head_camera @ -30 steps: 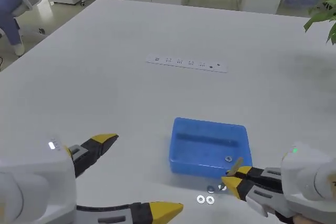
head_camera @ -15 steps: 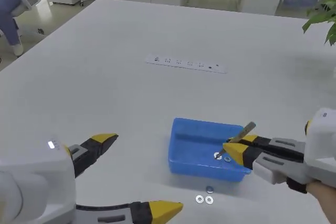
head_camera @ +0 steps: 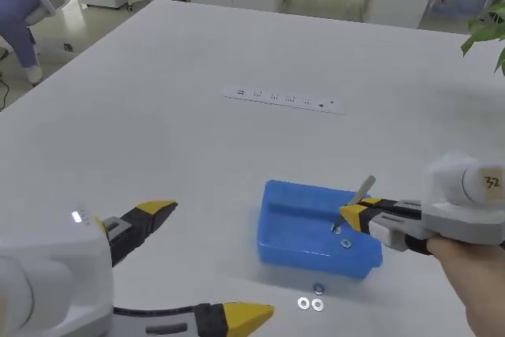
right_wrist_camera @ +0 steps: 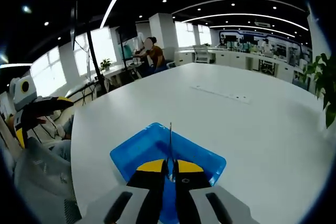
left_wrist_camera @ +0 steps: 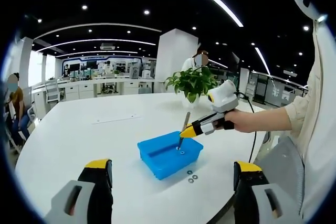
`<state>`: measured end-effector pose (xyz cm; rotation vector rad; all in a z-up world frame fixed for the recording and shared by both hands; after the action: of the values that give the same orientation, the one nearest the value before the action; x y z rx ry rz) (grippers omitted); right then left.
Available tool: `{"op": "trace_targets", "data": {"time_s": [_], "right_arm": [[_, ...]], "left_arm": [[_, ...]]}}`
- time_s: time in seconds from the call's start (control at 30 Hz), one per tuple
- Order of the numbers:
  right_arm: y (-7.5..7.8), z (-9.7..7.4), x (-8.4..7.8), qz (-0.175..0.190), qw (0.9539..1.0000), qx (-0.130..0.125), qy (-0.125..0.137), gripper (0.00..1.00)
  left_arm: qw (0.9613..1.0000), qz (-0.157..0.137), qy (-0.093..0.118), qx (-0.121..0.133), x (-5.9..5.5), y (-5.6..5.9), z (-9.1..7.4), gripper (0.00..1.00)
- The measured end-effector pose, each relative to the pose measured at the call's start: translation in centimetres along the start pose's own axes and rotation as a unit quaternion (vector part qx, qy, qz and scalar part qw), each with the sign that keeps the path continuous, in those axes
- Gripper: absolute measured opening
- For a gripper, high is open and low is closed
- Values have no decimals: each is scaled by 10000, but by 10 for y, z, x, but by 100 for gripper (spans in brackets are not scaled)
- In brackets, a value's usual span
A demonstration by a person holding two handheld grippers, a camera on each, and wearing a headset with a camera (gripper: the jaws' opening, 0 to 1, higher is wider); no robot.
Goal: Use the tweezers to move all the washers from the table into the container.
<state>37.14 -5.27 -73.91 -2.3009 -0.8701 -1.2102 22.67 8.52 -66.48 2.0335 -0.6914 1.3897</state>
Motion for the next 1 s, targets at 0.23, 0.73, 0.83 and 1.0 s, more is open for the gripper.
{"op": "trace_targets", "data": {"time_s": [0.23,0.73,0.83,1.0], "right_arm": [[-4,7,-10,-24,9998,68,-186,3],[3,9,-18,-239,9993,-18,-284,3],[2,7,-16,-104,9997,46,-195,3],[2,-1,-5,158,9998,58,91,3]], "left_arm": [[10000,-8,-2,24,0,-1,-1,98],[10000,-12,-18,34,-1,-2,0,98],[10000,-6,-19,34,-1,-2,0,98],[10000,-18,-15,29,-1,-2,1,98]]}}
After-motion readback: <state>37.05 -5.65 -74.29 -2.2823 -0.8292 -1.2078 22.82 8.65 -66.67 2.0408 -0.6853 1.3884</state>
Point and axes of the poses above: the centre of the closed fingertips' face, and the gripper's own axes: z roughly forward along the fingers, y roughly to its right, x roughly out of its top, the point moved 2 cm from there along -z, roughly backward along the fingers, and after that the axes turned 11 degrees about -x, right-handed, at the moved point
